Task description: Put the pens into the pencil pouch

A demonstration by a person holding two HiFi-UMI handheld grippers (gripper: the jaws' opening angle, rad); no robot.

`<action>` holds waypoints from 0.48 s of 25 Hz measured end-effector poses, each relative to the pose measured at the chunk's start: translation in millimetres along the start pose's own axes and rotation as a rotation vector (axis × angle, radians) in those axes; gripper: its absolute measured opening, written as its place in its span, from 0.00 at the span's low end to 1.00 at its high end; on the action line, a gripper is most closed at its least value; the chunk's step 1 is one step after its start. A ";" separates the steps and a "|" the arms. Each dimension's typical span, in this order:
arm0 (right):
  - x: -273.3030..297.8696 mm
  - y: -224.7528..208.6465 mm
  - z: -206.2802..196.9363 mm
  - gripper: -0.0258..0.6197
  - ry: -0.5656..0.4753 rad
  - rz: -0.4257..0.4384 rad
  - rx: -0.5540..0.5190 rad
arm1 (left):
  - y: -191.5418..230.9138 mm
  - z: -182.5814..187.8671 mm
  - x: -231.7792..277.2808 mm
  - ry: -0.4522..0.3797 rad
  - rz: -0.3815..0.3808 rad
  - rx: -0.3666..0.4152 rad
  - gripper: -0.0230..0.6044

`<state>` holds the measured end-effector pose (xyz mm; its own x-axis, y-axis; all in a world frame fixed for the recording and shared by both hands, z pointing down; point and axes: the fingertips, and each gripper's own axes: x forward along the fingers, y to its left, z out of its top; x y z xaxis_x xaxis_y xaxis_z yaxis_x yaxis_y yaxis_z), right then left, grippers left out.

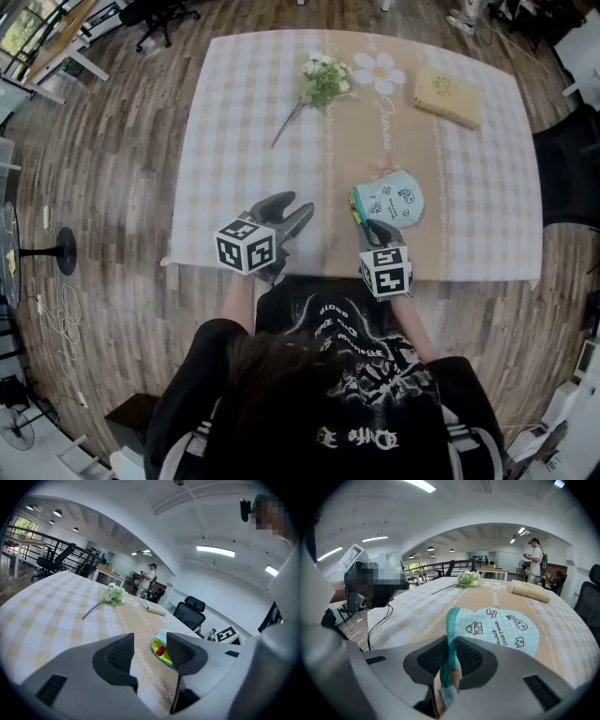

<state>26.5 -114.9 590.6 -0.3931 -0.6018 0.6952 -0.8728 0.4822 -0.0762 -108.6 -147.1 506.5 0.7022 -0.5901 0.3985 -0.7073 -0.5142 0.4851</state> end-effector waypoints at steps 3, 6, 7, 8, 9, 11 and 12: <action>1.9 4.2 -5.2 0.17 0.010 -0.015 0.002 | 3.5 -4.6 -5.7 -0.007 0.014 -0.006 0.40; 0.9 6.2 -6.2 0.19 0.005 -0.028 0.011 | 9.1 -3.5 -12.7 -0.027 0.042 -0.020 0.35; -0.1 6.6 -5.8 0.22 -0.003 -0.032 0.018 | 11.0 -1.8 -15.5 -0.042 0.052 -0.029 0.29; -1.3 7.3 -4.8 0.28 -0.014 -0.033 0.026 | 12.3 0.1 -18.4 -0.060 0.059 -0.035 0.27; -2.8 8.1 -3.2 0.35 -0.028 -0.033 0.034 | 13.2 1.6 -21.1 -0.075 0.063 -0.037 0.27; -6.8 9.5 2.7 0.38 -0.062 -0.036 0.046 | 14.5 2.2 -25.8 -0.089 0.070 -0.023 0.27; -9.4 9.9 6.9 0.38 -0.084 -0.039 0.048 | 15.2 1.1 -27.7 -0.089 0.076 -0.008 0.27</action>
<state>19.6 -108.9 578.4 -0.3793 -0.6717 0.6363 -0.9001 0.4273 -0.0853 -138.9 -139.2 502.0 0.6365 -0.6800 0.3640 -0.7573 -0.4614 0.4622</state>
